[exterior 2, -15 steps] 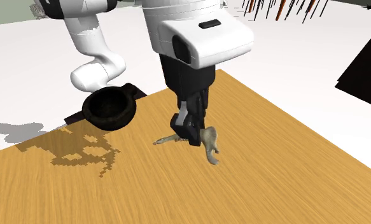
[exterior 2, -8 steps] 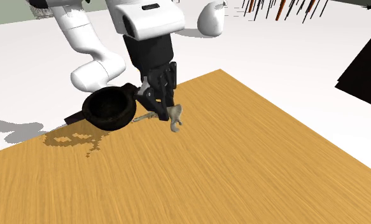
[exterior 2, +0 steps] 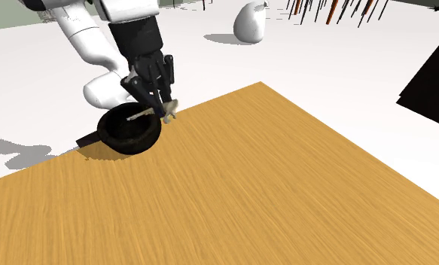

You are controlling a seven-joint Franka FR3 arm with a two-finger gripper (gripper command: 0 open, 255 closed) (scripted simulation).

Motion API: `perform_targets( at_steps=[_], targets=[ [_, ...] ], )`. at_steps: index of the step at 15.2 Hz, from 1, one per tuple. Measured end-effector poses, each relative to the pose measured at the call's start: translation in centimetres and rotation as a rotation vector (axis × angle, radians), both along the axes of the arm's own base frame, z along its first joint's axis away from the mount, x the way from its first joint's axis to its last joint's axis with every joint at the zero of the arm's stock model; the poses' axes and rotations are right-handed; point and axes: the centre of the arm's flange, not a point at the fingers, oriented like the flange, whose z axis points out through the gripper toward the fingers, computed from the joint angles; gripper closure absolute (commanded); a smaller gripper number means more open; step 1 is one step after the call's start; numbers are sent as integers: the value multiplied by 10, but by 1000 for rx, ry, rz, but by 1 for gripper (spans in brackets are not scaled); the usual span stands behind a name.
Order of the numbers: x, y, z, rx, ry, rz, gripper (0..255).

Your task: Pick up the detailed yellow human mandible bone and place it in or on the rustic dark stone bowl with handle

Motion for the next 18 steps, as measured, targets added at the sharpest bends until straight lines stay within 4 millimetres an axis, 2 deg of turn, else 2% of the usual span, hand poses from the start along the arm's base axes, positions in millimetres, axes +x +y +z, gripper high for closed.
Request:
perform_targets(
  at_steps=[9,12,18],
  targets=[
    [-114,-4,2,0,1,-1,255],
    [-126,-3,-11,-1,1,-1,255],
    [-128,-2,-42,-1,1,-1,255]
  ],
)
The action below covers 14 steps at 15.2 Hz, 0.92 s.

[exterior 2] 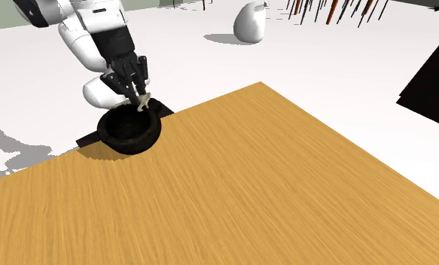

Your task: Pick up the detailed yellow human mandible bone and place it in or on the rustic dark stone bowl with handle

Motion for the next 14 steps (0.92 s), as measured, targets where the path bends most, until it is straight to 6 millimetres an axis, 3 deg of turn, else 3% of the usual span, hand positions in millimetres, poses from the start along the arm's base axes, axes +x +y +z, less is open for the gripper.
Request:
perform_targets(
  at_steps=[5,11,12,14],
  targets=[
    [0,0,-26,0,-1,0,255],
    [0,1,-27,2,-11,1,255],
    [0,1,-27,2,-11,1,0],
    [0,-1,-29,1,-3,0,0]
  ],
)
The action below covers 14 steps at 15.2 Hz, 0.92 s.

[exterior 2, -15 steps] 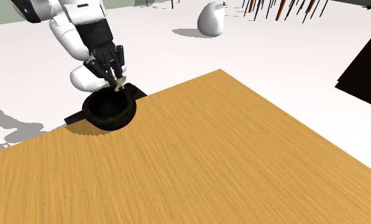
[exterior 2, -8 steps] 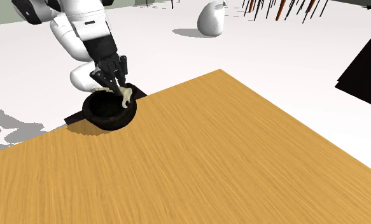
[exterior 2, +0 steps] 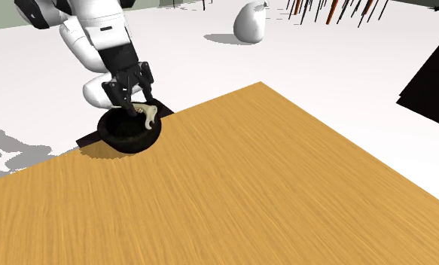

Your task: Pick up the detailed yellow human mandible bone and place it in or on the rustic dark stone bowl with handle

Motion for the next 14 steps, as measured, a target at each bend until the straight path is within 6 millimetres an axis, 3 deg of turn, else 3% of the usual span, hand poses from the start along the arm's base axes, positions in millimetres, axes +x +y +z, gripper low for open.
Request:
perform_targets(
  at_steps=[4,9,14],
  targets=[
    [0,0,-1,0,3,0,0],
    [-8,2,42,-1,2,-1,0],
    [-8,1,47,-1,3,0,0]
  ],
)
